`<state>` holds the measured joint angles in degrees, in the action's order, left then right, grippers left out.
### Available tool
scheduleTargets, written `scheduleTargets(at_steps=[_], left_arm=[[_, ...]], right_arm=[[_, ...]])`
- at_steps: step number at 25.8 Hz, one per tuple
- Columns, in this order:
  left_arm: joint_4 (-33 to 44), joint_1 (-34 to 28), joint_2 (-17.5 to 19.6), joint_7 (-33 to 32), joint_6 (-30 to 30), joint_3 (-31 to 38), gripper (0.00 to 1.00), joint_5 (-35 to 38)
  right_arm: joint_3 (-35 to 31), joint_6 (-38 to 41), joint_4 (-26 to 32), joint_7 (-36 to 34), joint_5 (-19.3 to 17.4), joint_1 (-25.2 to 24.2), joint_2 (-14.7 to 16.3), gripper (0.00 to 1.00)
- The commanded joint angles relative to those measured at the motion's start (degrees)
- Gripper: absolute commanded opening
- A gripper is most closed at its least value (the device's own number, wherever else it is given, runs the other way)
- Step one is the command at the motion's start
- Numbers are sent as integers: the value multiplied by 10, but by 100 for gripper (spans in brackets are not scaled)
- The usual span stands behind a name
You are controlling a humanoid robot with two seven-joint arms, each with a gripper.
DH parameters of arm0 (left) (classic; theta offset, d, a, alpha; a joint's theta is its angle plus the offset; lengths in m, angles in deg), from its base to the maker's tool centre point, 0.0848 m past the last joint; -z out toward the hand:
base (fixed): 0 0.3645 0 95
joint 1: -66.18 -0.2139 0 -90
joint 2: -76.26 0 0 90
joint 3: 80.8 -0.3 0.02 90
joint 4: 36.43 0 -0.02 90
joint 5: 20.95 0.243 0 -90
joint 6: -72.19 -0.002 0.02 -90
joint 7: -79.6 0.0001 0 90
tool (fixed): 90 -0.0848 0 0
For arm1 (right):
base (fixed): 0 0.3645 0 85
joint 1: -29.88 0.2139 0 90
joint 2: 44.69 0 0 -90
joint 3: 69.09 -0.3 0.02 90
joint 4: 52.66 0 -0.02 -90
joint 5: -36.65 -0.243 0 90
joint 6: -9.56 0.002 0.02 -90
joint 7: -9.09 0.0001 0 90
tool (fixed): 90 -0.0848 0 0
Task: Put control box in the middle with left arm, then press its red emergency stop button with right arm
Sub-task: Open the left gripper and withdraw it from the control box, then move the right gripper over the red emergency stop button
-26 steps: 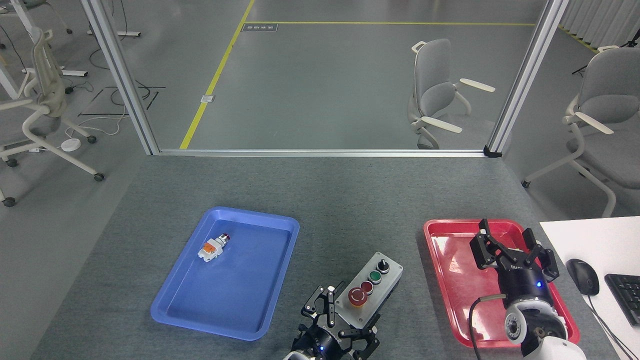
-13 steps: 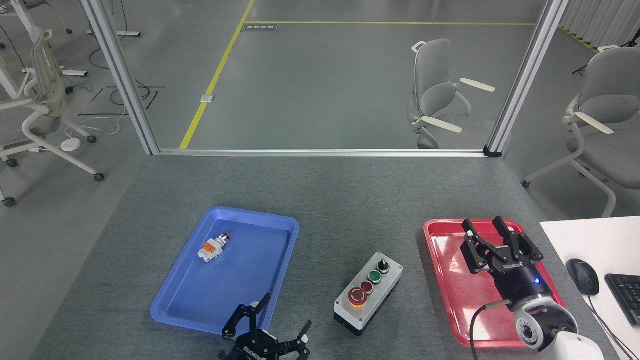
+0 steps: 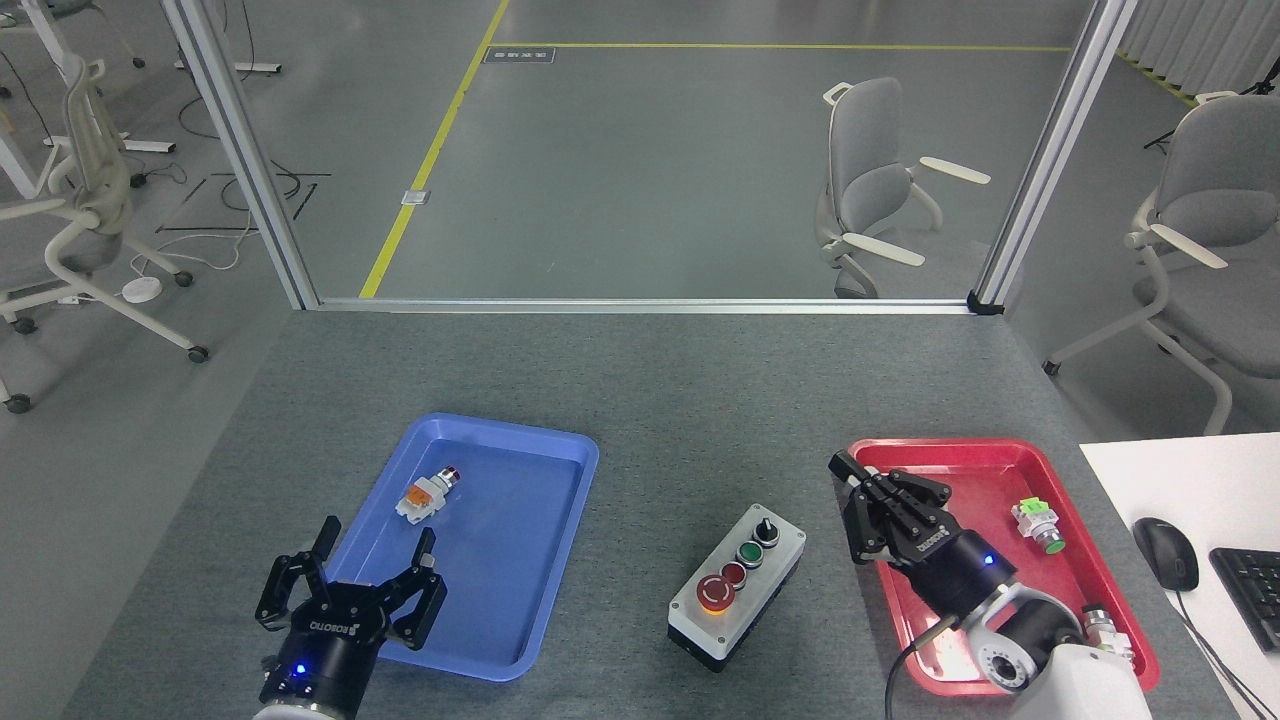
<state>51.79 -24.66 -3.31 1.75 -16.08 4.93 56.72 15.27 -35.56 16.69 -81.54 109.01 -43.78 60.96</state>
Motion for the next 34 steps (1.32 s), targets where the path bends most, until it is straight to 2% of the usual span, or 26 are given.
scheduleTargets(at_steps=[1, 3, 7, 12, 16, 21, 34], left_arm=[[-16, 13, -1, 0, -1, 27, 99, -14], [-35, 33, 2, 0, -1, 34, 99, -14], [-76, 74, 3, 0, -2, 51, 99, -13], [-95, 89, 0, -1, -4, 56, 99, -15], [-101, 102, 2, -1, -4, 61, 99, -14], [-103, 106, 2, -2, -4, 65, 99, -16], [-103, 106, 6, -10, -4, 81, 99, -15]], right_arm=[[42, 1, -26, -2, 19, 18, -32, 0], [74, 1, -46, -2, 19, 41, -43, 0], [123, 1, -71, -1, 19, 61, -44, 0], [126, 1, -71, -1, 20, 44, -37, 0], [125, 1, -71, 0, 23, 17, -16, 0], [131, 1, -71, 5, 43, 2, -12, 0], [164, 1, -72, 5, 52, 3, -13, 0]])
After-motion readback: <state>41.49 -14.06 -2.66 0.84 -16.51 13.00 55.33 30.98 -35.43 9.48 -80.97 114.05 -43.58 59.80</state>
